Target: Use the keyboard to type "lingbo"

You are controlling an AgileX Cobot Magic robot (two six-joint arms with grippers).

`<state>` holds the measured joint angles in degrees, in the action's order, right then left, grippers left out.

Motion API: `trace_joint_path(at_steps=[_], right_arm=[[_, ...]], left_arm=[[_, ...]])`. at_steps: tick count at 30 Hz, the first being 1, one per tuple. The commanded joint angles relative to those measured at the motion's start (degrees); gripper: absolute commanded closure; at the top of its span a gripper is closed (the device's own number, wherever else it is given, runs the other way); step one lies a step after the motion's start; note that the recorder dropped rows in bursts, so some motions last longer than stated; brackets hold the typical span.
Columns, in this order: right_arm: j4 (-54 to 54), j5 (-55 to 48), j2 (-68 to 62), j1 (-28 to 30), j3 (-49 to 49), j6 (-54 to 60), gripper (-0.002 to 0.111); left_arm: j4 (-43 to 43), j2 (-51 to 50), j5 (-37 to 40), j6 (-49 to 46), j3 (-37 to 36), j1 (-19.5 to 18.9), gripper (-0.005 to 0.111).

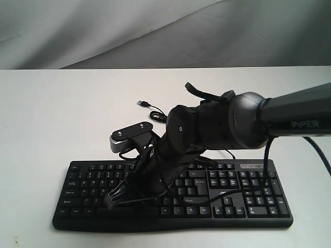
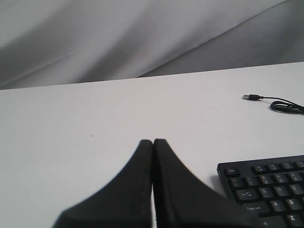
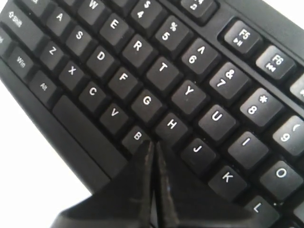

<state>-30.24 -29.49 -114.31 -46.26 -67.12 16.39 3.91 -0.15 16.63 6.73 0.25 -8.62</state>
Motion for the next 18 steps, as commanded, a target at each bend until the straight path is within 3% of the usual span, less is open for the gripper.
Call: trace_joint_path(at_steps=[1, 18], right_arm=[[-0.2, 0.0, -0.1, 0.0, 0.0, -0.3, 0.108], [0.3, 2.3, 1.9, 0.0, -0.1, -0.7, 0.108]], left_arm=[[-0.5, 0.1, -0.3, 0.2, -0.2, -0.1, 0.106], [-0.5, 0.1, -0.3, 0.2, -0.2, -0.1, 0.106]])
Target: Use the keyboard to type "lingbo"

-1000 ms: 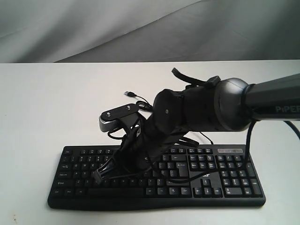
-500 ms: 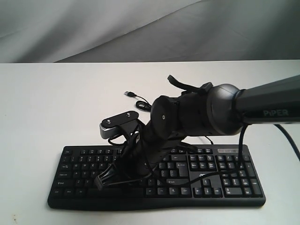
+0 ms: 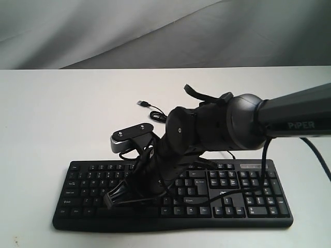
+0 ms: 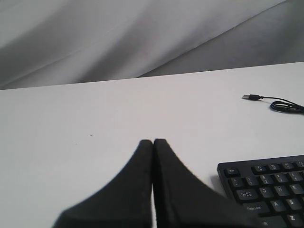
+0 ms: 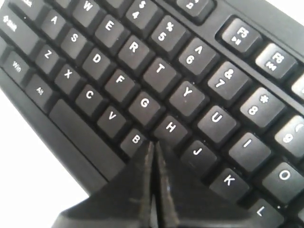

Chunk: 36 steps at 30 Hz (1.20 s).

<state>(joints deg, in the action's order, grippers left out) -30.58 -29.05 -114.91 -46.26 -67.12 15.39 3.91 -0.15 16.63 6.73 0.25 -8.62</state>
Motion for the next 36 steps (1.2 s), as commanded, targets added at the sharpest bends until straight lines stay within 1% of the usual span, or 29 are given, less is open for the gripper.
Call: trace_joint_path(at_steps=[1, 8, 12, 14, 36], right_arm=[[0.6, 2.1, 3.1, 0.0, -0.1, 0.5, 0.108], [1.1, 3.9, 4.4, 0.0, -0.5, 1.4, 0.108], [1.3, -0.1, 0.8, -0.5, -6.1, 1.9, 0.108], [1.3, -1.7, -1.0, -0.5, -7.3, 0.8, 0.108], [0.9, -1.1, -3.2, -0.5, -7.4, 1.2, 0.108]], left_arm=[[-0.5, 0.1, -0.3, 0.2, -0.2, -0.1, 0.106], [-0.5, 0.1, -0.3, 0.2, -0.2, -0.1, 0.106], [-0.5, 0.1, -0.3, 0.2, -0.2, -0.1, 0.106], [-0.5, 0.1, -0.3, 0.2, -0.2, -0.1, 0.106], [-0.5, 0.1, -0.3, 0.2, -0.2, -0.1, 0.106]])
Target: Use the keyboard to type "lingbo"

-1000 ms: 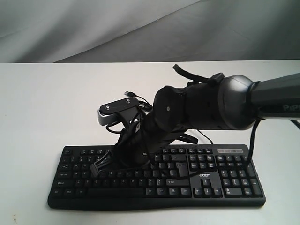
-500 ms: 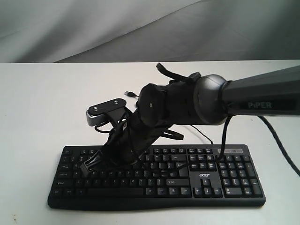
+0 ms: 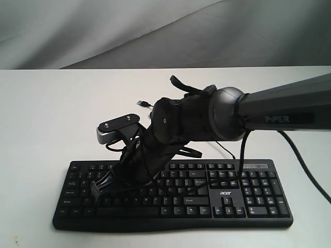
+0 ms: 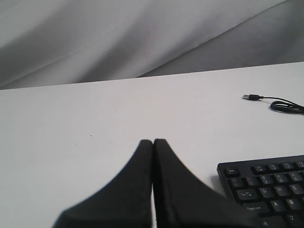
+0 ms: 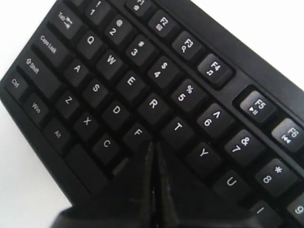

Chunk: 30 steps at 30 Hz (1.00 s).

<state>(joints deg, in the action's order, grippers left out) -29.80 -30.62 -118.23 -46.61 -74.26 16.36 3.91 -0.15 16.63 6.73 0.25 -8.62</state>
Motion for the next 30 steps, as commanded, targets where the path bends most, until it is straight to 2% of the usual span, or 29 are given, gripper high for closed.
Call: trace_joint_path(at_steps=[1, 19, 30], right_arm=[[0.1, 0.5, 0.0, -0.1, -0.3, 0.2, 0.108], [0.3, -0.8, -2.0, -0.1, -0.3, -0.1, 0.108], [2.0, -1.2, 3.5, -0.1, -0.3, -0.1, 0.108]], left_arm=[[-0.5, 0.1, -0.3, 0.2, -0.2, -0.1, 0.106], [-0.5, 0.1, -0.3, 0.2, -0.2, -0.1, 0.106], [-0.5, 0.1, -0.3, 0.2, -0.2, -0.1, 0.106]])
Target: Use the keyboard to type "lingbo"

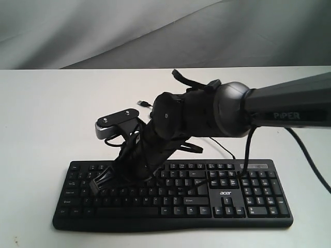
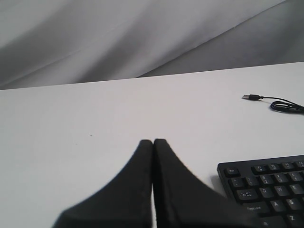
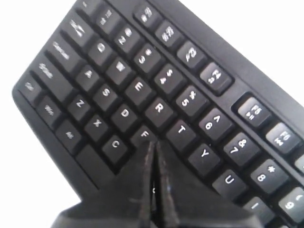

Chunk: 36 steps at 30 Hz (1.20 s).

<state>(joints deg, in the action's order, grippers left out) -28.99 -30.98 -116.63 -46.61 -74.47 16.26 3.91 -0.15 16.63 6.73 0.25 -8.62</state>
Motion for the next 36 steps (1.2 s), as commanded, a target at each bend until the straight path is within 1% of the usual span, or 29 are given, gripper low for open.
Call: trace_joint_path(at_steps=[1, 9, 12, 18, 36], right_arm=[[1.2, -1.5, 1.9, -0.1, 0.0, 0.0, 0.108], [1.4, -0.2, 2.5, -0.3, 3.7, -1.7, 0.108], [1.3, -0.6, 2.5, -0.3, 3.7, -1.3, 0.108], [0.7, 0.3, 2.5, -2.1, 3.7, -0.2, 0.108], [1.8, 1.3, 2.3, -2.0, 3.7, -2.0, 0.108]], left_arm=[[-0.5, 0.1, -0.3, 0.2, -0.2, -0.1, 0.106], [-0.5, 0.1, -0.3, 0.2, -0.2, -0.1, 0.106], [-0.5, 0.1, -0.3, 0.2, -0.2, -0.1, 0.106], [-0.5, 0.1, -0.3, 0.2, -0.2, -0.1, 0.106], [-0.5, 0.1, -0.3, 0.2, -0.2, -0.1, 0.106]])
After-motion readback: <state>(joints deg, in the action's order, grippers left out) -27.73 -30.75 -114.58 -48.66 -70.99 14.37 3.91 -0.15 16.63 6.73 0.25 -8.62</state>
